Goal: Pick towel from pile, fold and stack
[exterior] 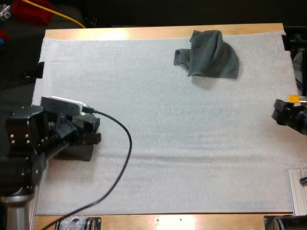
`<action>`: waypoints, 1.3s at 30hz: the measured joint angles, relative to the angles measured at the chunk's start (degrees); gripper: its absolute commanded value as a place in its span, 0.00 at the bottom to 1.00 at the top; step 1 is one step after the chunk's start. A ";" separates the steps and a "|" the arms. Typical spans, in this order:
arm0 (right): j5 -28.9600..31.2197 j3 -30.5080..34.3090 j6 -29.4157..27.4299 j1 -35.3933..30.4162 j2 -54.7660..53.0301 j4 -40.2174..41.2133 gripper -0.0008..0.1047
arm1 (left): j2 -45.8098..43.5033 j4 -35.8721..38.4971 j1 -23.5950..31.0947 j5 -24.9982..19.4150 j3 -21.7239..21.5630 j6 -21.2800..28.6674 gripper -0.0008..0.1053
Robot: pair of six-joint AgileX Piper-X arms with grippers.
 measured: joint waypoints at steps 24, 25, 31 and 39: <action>7.27 -0.29 -7.18 -0.34 -23.96 4.13 0.71 | -23.80 2.98 -0.83 -8.08 0.00 2.55 0.66; 7.27 -0.29 -7.18 -0.34 -24.70 4.26 0.71 | -24.89 2.96 -0.83 -8.08 0.00 2.59 0.66; 7.27 -0.27 -6.93 -0.34 -30.34 4.32 0.71 | -32.73 3.56 -0.83 -8.96 1.80 3.60 0.66; 7.27 2.46 -5.76 -0.34 -38.69 7.20 0.71 | -45.06 9.66 -0.83 -8.94 7.20 3.63 0.66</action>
